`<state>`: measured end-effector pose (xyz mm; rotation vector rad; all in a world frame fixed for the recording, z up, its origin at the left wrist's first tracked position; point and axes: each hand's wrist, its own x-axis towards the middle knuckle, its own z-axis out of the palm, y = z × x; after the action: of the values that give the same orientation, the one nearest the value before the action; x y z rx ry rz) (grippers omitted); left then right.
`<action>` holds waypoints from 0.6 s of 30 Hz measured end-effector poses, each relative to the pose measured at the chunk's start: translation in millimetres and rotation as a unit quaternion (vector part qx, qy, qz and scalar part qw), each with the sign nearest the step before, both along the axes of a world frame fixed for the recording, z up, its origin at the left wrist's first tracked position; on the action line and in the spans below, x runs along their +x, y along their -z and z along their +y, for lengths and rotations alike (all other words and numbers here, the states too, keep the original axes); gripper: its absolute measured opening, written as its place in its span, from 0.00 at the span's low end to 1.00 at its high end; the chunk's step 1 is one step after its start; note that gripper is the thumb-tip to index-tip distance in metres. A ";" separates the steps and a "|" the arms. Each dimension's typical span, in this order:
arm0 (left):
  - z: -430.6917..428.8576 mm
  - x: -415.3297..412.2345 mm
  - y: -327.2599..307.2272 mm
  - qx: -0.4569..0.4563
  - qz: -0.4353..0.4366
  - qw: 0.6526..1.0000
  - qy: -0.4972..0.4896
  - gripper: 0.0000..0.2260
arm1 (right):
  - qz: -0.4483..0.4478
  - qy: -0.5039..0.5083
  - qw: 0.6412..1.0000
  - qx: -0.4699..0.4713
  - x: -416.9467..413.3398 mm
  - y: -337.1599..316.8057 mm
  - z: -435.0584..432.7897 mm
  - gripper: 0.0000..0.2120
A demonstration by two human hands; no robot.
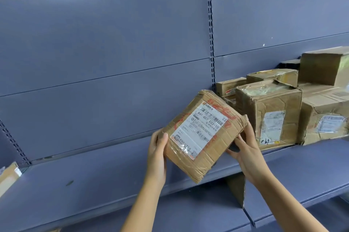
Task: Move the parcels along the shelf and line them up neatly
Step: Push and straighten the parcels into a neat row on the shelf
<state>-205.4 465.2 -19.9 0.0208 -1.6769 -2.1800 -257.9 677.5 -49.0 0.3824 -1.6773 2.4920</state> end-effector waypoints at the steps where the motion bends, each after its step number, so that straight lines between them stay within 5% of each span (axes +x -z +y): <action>1: 4.5 0.9 0.7 -0.009 0.005 1.000 0.000 0.14 | -0.005 0.009 1.000 -0.006 -1.1 0.1 -0.2 0.29; 4: 19.3 3.4 -0.1 -0.031 0.018 0.999 0.016 0.20 | -0.027 0.019 0.999 -0.030 -1.1 -4.2 -3.9 0.32; 9: 25.1 4.1 -10.9 -0.022 0.057 0.997 0.056 0.16 | 0.061 -0.052 0.997 -0.005 8.7 -23.3 -5.0 0.44; 13: 22.6 8.0 -12.4 -0.004 0.061 0.994 0.087 0.18 | 0.117 -0.080 0.987 0.071 14.2 -42.3 -1.6 0.52; 18: 31.2 10.6 -16.5 -0.015 0.100 0.992 0.077 0.23 | 0.184 -0.072 0.967 0.162 20.4 -63.5 14.2 0.50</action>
<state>-194.8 496.4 -3.4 -0.3360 -1.6447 -2.1835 -237.5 691.7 14.6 0.9638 -1.9416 2.0557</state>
